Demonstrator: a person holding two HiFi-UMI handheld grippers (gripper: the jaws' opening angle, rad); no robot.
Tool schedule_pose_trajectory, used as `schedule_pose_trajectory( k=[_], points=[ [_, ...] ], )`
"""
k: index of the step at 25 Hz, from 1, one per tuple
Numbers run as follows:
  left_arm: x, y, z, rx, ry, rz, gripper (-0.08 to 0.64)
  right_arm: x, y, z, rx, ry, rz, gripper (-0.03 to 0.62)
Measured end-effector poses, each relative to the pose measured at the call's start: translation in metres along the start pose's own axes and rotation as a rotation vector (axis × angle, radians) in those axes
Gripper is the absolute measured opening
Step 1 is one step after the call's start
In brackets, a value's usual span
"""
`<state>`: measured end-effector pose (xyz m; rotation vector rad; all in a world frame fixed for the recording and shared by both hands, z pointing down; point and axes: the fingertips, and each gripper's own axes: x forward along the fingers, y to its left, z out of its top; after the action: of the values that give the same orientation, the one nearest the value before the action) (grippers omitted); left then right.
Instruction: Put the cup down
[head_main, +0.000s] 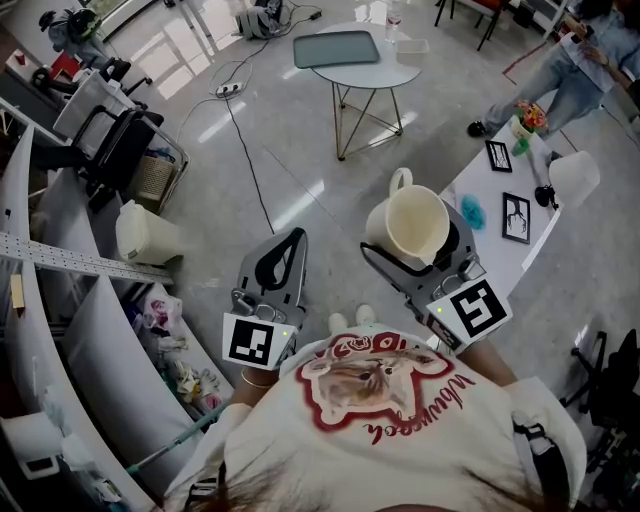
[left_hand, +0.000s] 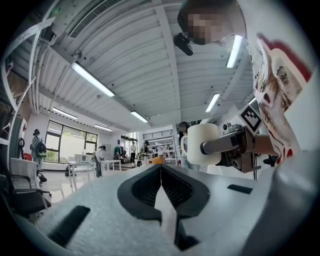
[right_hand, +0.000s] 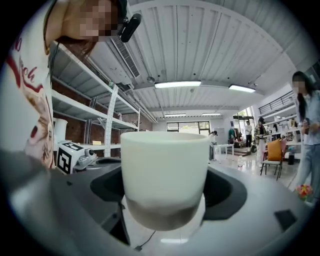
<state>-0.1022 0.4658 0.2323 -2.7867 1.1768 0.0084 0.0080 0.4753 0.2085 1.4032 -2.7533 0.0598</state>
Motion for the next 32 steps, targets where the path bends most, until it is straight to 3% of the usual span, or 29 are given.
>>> schedule_pose_trajectory(
  k=[12,32],
  points=[
    [0.011,-0.011,-0.004,-0.013,0.008,-0.004,0.015,-0.003,-0.013,-0.002,0.008,-0.002,0.023,0.416],
    [0.038,-0.016,-0.017,-0.026,0.016,0.057,0.015,-0.004,-0.06,-0.019,0.041,0.012,0.034,0.416]
  ],
)
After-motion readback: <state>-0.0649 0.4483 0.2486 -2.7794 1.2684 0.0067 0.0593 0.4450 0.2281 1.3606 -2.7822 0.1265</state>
